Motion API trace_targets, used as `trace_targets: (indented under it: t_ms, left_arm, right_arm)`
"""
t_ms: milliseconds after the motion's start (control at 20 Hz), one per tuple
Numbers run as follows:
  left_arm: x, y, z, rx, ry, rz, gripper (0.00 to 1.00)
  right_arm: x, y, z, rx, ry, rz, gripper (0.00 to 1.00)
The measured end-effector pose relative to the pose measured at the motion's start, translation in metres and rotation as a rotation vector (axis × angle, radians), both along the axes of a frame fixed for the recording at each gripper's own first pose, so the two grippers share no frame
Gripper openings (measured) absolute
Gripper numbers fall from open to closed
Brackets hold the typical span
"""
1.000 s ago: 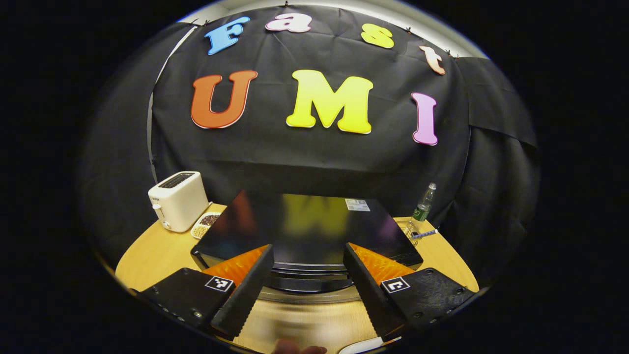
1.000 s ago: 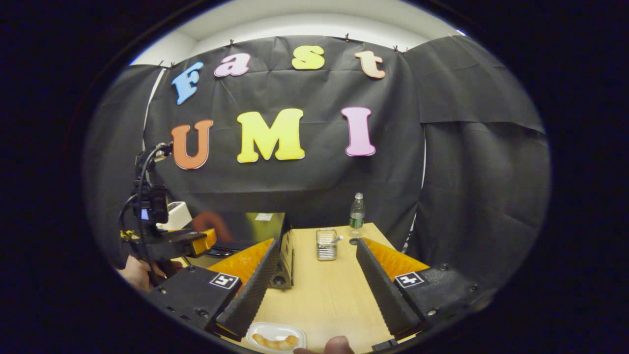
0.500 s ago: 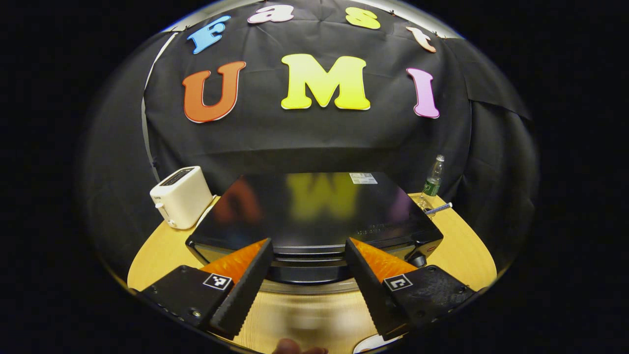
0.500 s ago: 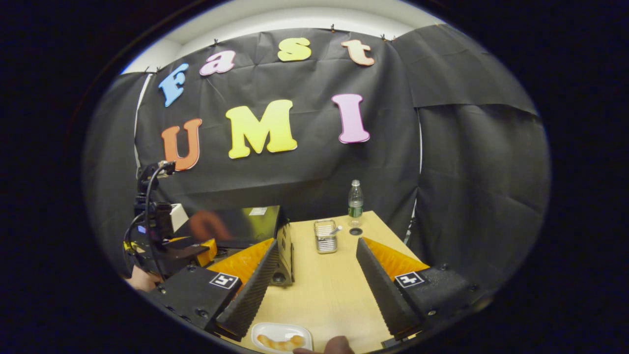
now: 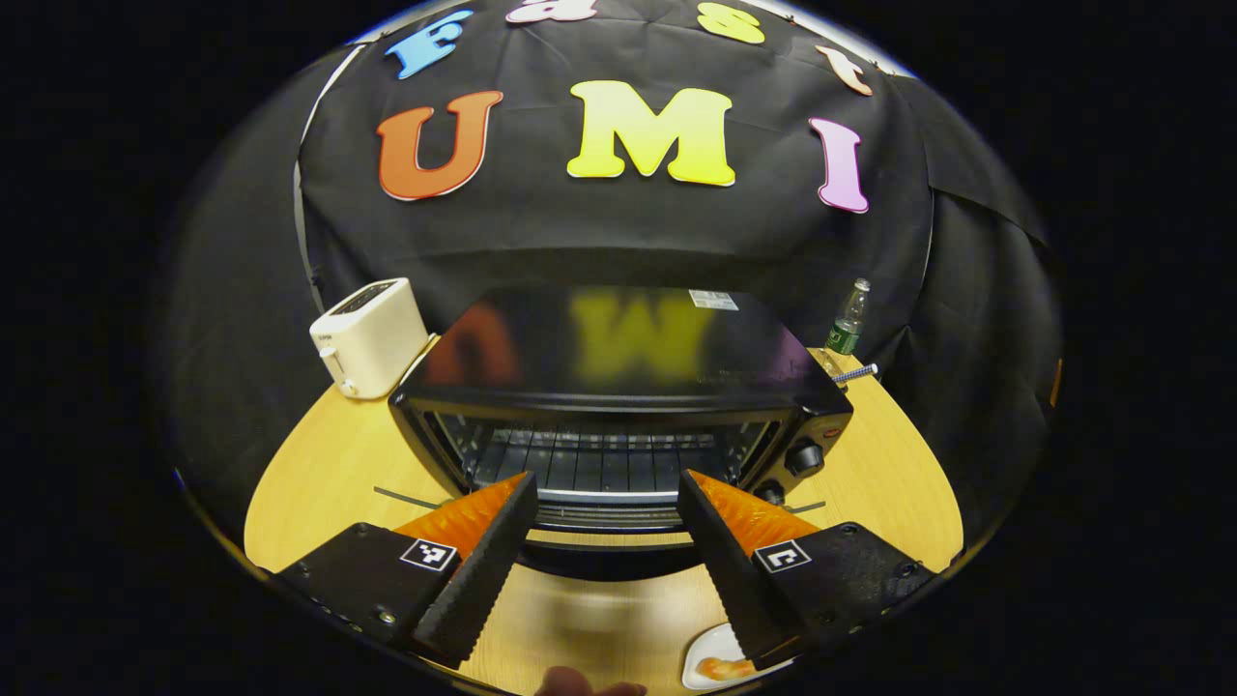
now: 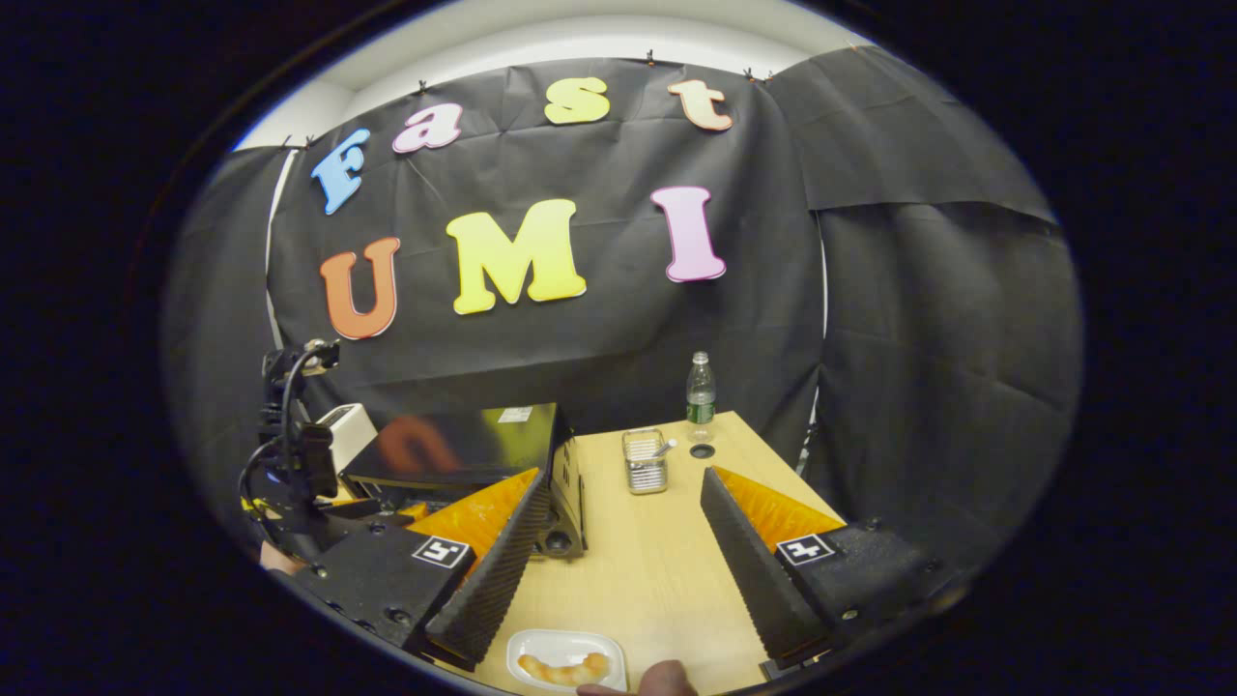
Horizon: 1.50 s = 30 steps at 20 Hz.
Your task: Open the electric oven with the left hand, put the food in, and close the electric oven.
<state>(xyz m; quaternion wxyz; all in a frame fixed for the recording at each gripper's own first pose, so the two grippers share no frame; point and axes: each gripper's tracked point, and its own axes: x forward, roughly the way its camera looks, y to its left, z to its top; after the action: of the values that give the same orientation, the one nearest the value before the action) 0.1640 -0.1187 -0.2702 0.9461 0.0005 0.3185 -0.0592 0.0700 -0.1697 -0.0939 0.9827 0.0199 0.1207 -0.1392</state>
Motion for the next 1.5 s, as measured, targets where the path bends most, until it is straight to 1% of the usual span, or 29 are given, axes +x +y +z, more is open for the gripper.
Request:
trace_targets:
  t_ms: [150,300,550,750,800,850,1100,1200,1250,1300,1400,1500]
  left_arm:
    - [-0.029,0.002,-0.020,-0.011,0.062,-0.003,0.96]
    - [-0.049,0.006,-0.039,-0.031,0.112,-0.012,0.96]
    - [-0.067,0.010,-0.070,-0.062,0.176,-0.002,0.95]
    - [-0.076,0.013,-0.095,-0.073,0.204,-0.006,0.95]
    - [-0.078,0.014,-0.101,-0.072,0.212,-0.007,1.00]
    - [-0.081,0.016,-0.108,-0.070,0.219,-0.006,0.95]
    - [-0.081,0.019,-0.117,-0.049,0.186,-0.019,0.95]
    - [-0.083,0.018,-0.118,-0.048,0.190,-0.026,0.95]
    - [-0.081,0.017,-0.116,-0.053,0.170,-0.031,1.00]
    - [-0.079,0.018,-0.111,-0.062,0.151,-0.038,0.96]
    - [-0.078,0.025,-0.101,-0.066,0.121,-0.046,0.94]
    - [-0.076,0.034,-0.085,-0.079,0.080,-0.037,0.93]
  right_arm:
    - [-0.016,0.000,-0.004,-0.016,0.010,-0.011,0.97]
    - [-0.031,0.003,-0.004,-0.033,0.027,-0.019,0.97]
    - [-0.053,0.015,-0.003,-0.055,0.043,-0.020,0.98]
    - [-0.061,0.027,-0.006,-0.077,0.069,0.006,0.97]
    - [-0.063,0.030,-0.007,-0.080,0.077,0.011,0.97]
    - [-0.066,0.032,-0.007,-0.083,0.080,0.014,0.97]
    - [-0.076,0.043,-0.005,-0.106,0.093,0.031,0.98]
    - [-0.080,0.049,-0.005,-0.116,0.102,0.046,0.97]
    - [-0.080,0.053,-0.008,-0.119,0.110,0.061,0.98]
    - [-0.082,0.058,-0.009,-0.116,0.118,0.079,0.98]
    - [-0.084,0.065,-0.013,-0.102,0.134,0.110,0.98]
    - [-0.088,0.070,-0.018,-0.093,0.148,0.125,0.98]
